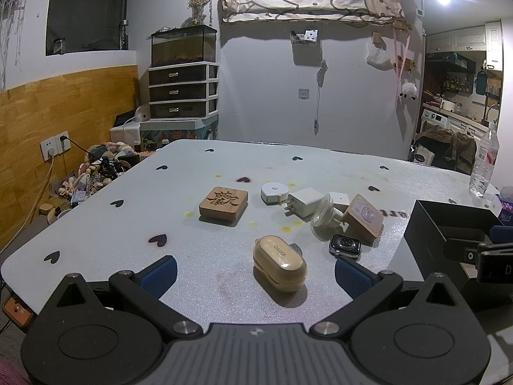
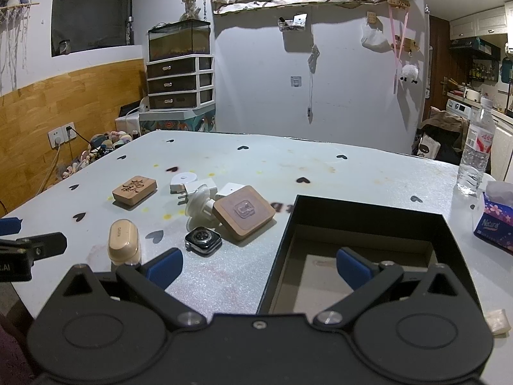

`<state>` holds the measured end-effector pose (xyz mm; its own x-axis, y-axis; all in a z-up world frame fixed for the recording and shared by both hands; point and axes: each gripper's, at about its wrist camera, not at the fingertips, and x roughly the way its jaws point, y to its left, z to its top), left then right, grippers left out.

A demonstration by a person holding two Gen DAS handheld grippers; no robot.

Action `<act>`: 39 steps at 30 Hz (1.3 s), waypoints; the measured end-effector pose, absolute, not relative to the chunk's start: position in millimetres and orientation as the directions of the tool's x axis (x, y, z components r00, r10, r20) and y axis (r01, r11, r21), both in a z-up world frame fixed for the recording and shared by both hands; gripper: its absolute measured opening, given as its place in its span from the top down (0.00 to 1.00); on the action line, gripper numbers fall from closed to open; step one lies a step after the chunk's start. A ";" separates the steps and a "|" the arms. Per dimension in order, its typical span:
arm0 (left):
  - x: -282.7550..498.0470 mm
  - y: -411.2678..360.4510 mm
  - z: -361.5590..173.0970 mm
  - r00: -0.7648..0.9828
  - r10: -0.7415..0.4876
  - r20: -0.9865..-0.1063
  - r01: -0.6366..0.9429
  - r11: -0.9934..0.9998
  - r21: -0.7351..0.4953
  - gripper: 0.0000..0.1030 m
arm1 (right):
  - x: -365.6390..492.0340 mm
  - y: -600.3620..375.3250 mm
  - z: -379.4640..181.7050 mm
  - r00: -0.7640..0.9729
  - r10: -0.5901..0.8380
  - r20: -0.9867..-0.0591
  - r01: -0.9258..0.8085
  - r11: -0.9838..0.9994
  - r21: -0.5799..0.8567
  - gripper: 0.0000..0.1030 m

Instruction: Organize rigid objects

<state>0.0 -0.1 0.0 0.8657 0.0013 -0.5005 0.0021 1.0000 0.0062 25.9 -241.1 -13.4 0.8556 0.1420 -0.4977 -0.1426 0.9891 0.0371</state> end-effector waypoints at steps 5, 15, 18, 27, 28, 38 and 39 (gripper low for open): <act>0.0 -0.1 0.0 0.865 0.001 -0.501 0.002 1.000 0.006 0.00 | 25.9 -241.4 -13.4 0.855 0.143 -0.498 -0.143 0.989 0.037 0.00; 0.0 -0.1 0.0 0.865 0.001 -0.501 0.002 1.000 0.006 0.00 | 26.3 -241.9 -13.7 0.855 0.142 -0.499 -0.143 0.989 0.037 0.00; 0.1 -0.1 0.0 0.865 0.001 -0.501 0.002 1.000 0.006 0.00 | 26.6 -242.0 -13.9 0.854 0.142 -0.500 -0.143 0.989 0.037 0.00; 0.1 -0.1 0.0 0.865 0.001 -0.501 0.002 1.000 0.005 0.00 | 26.7 -242.2 -13.5 0.854 0.142 -0.501 -0.143 0.989 0.036 0.00; 0.1 -0.1 0.0 0.865 0.001 -0.501 0.002 1.000 0.006 0.00 | 26.8 -242.2 -13.4 0.854 0.142 -0.501 -0.143 0.989 0.037 0.00; 0.1 -0.1 0.0 0.865 0.001 -0.501 0.002 1.000 0.005 0.00 | 27.1 -242.4 -15.1 0.853 0.141 -0.502 -0.143 0.989 0.036 0.00; 0.1 -0.1 -0.1 0.865 0.001 -0.502 0.002 1.000 0.005 0.00 | 27.1 -242.3 -15.0 0.853 0.141 -0.503 -0.143 0.989 0.036 0.00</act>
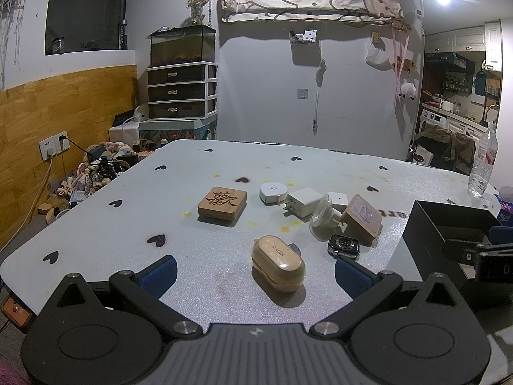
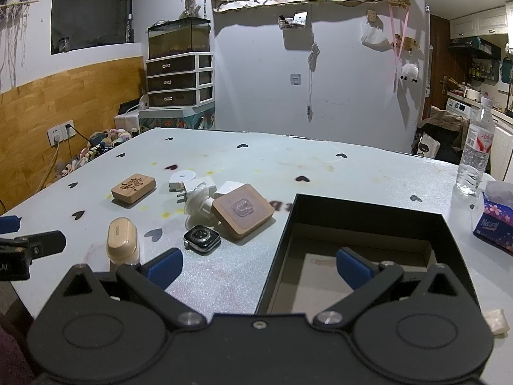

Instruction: Organize rigid objects

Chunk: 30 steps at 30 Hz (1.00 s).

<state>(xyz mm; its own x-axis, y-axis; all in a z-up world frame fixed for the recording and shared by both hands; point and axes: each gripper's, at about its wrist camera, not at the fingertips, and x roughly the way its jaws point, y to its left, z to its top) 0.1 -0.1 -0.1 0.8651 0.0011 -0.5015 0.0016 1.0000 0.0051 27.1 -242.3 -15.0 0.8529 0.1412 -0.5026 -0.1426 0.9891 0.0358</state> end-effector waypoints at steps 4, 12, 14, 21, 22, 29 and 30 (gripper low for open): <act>0.1 -0.1 0.0 0.865 0.001 -0.502 0.002 1.000 0.005 0.00 | 26.6 -241.2 -12.1 0.853 0.141 -0.503 -0.143 0.989 0.036 0.00; 0.3 0.0 -0.2 0.866 0.004 -0.501 -0.002 1.000 0.004 0.00 | 25.7 -245.5 -13.3 0.859 0.130 -0.496 -0.129 0.991 0.035 0.00; 2.4 -0.7 0.5 0.865 0.006 -0.501 -0.005 1.000 0.002 0.00 | 25.1 -251.4 -13.1 0.863 0.116 -0.492 -0.114 0.993 0.035 0.00; 3.0 -0.6 -0.9 0.864 0.003 -0.504 -0.007 1.000 -0.006 0.00 | 22.5 -279.6 -6.8 0.880 0.025 -0.475 -0.017 1.000 0.021 0.00; 3.6 -1.3 -1.6 0.864 0.002 -0.504 -0.006 1.000 -0.007 0.00 | 21.5 -284.5 -6.3 0.882 0.008 -0.472 0.000 1.000 0.018 0.00; 10.6 -7.0 -7.2 0.856 -0.006 -0.516 -0.005 1.000 -0.021 0.00 | 13.4 -331.6 -5.1 0.874 -0.120 -0.471 0.141 0.990 0.010 0.00; 12.0 -7.5 -8.5 0.854 -0.008 -0.519 -0.006 1.000 -0.025 0.00 | 11.8 -338.2 -5.5 0.871 -0.136 -0.473 0.159 0.987 0.009 0.00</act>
